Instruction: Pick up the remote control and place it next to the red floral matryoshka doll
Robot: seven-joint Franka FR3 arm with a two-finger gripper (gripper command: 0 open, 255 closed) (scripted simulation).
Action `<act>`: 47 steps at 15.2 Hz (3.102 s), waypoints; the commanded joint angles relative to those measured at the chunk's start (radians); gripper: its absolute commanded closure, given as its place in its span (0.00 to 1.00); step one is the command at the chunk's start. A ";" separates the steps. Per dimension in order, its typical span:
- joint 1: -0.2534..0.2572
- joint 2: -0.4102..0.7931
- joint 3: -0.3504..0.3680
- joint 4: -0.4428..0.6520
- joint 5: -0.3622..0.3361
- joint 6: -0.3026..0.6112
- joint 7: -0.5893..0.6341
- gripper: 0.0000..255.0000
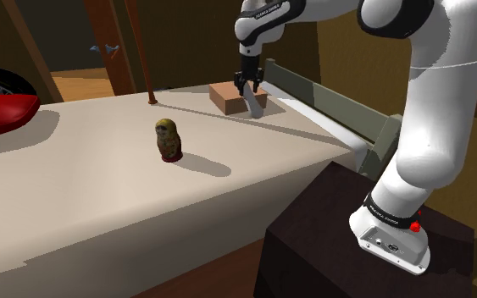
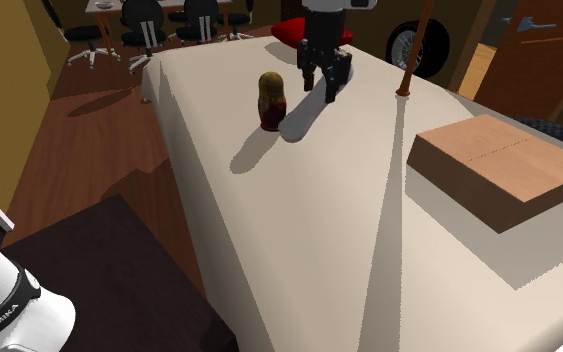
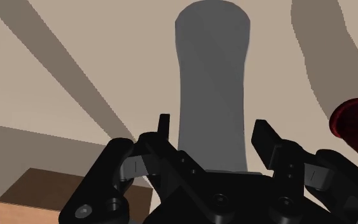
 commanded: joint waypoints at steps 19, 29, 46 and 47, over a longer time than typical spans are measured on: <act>0.162 0.082 0.078 0.014 -0.020 0.068 0.247 1.00; 0.160 0.139 0.081 -0.039 -0.015 0.178 0.244 1.00; 0.155 0.272 0.088 -0.075 -0.003 0.347 0.239 1.00; 0.155 0.281 0.089 -0.075 -0.003 0.356 0.239 1.00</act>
